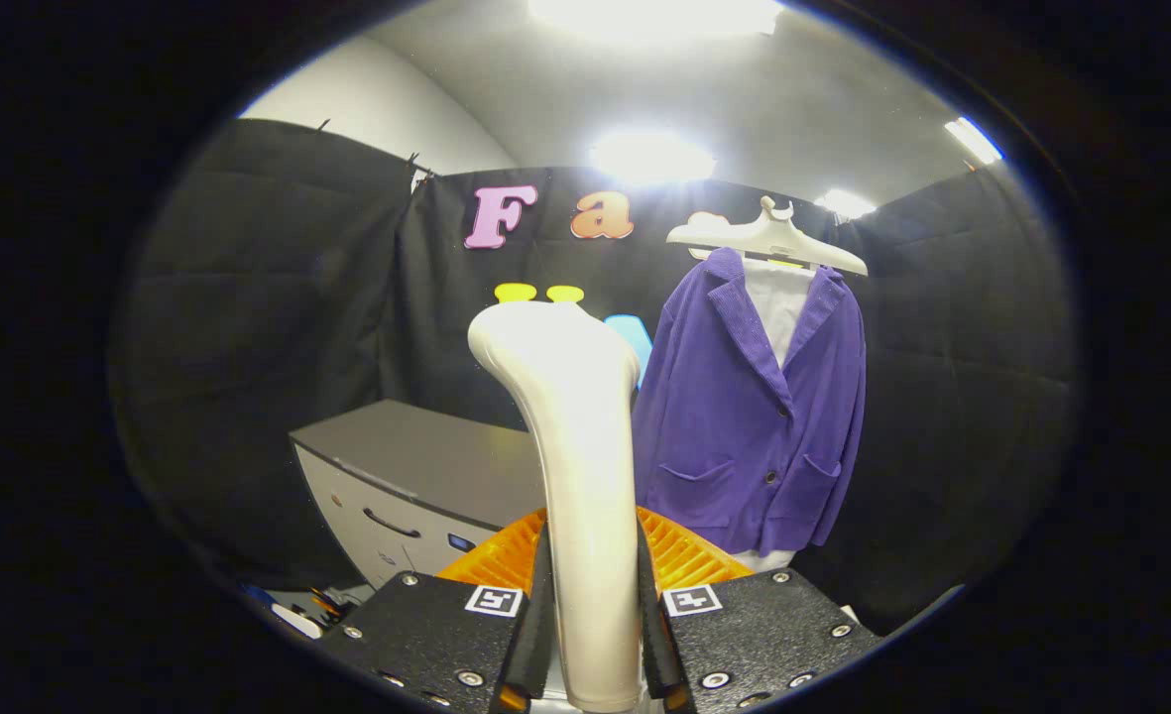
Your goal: Iron the clothes twice with a garment steamer, once on the left side and once on the right side.
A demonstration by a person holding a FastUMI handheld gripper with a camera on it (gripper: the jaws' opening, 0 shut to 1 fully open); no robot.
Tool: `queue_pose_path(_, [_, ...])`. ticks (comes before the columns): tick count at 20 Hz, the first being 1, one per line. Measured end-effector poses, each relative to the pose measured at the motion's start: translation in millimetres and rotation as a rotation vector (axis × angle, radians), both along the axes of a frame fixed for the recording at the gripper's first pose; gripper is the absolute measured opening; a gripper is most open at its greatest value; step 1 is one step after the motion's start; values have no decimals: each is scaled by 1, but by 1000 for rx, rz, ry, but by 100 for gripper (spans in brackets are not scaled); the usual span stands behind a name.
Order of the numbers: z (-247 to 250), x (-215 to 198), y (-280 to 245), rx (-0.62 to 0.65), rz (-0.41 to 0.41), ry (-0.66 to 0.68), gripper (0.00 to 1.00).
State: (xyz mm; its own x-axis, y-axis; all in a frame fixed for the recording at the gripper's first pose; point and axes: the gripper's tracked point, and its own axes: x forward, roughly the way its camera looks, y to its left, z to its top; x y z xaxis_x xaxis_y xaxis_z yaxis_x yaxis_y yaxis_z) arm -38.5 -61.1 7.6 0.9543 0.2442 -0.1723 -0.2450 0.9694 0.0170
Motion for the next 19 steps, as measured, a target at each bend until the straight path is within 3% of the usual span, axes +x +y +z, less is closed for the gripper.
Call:
queue_pose_path(3, [11, 8, -1, -27, -79, -7, 37])
queue_pose_path(12, [3, 27, 39, -35, -201, -8, 36])
queue_pose_path(19, [-24, 25, 71, -32, -237, 8, 36])
